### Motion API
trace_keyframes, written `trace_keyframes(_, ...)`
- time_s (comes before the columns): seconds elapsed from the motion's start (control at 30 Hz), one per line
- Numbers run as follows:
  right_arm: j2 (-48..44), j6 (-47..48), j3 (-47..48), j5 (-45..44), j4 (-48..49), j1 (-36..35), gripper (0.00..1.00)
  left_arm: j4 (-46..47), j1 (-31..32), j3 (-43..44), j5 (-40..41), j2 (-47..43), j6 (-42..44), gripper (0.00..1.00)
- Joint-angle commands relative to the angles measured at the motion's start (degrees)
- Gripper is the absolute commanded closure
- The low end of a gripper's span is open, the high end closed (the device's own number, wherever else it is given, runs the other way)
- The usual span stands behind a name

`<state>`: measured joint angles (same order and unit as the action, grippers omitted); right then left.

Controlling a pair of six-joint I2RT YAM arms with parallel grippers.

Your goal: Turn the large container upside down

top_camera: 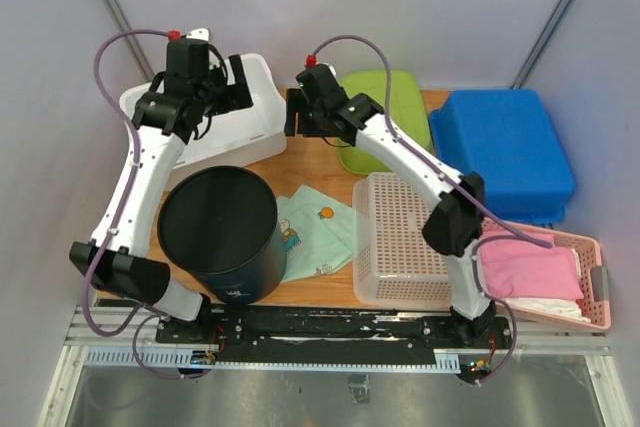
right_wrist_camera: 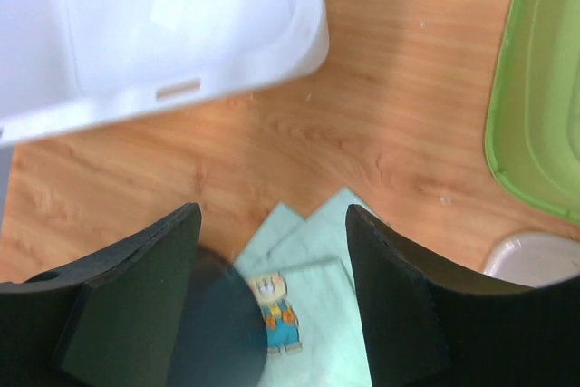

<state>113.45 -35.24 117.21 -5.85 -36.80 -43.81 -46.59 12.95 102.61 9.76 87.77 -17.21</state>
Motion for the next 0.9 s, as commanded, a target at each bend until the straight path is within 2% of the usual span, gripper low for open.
trace_keyframes(0.0,13.04,-3.83,15.6,-1.94,-5.05,2.14,0.32,0.36,-0.05,-2.42,4.29,-6.61,-0.52,0.01)
trace_keyframes(0.07,19.23,-4.43,22.82,0.36,-5.13,3.15,0.3,-0.67,-0.3,-2.72,9.21,-7.72,0.11,0.01)
trace_keyframes(0.13,23.29,-5.13,25.62,1.32,-3.02,3.86,0.29,-0.91,-0.65,-3.18,9.29,-8.67,-0.4,0.01)
trace_keyframes(0.27,27.87,-5.65,24.31,2.12,6.7,4.78,0.27,0.31,-0.65,-5.7,7.34,-10.4,-1.65,0.01)
trace_keyframes(0.43,30.51,-7.12,25.11,0.81,9.95,5.64,0.26,0.27,-0.65,-7.57,5.33,-11.49,-2.12,0.01)
trace_keyframes(0.47,30.09,-7.6,24.34,0.68,10.06,5.77,0.28,0.27,-0.66,-8.07,5.67,-11.7,-2.05,0.01)
trace_keyframes(0.53,28.08,-7.55,21.23,0.29,10.73,5.81,0.41,0.34,-0.65,-8.86,6.19,-12.27,-2.01,0.01)
trace_keyframes(0.6,24.95,-7.3,16.23,-0.79,11.86,5.84,0.6,0.43,-0.65,-9.5,6.32,-12.57,-2.07,0.01)
trace_keyframes(0.67,21.4,-7.29,10.24,-1.35,13.9,5.92,0.86,0.89,-0.65,-10.01,5.84,-12.42,-2.12,0.01)
trace_keyframes(0.7,19.7,-7.44,7.66,-1.24,14.42,6.01,0.96,1.07,-0.65,-10.17,5.49,-12.25,-2.16,0.01)
trace_keyframes(0.73,17.54,-7.6,4.83,-0.89,14.61,6.02,0.99,1.33,-0.65,-10.23,5.1,-11.96,-2.11,0.01)
trace_keyframes(0.87,11.4,-9.46,-4.65,-0.43,16.66,5.74,0.99,1.66,-0.52,-8.11,-1.53,-10.11,-3.1,0.01)
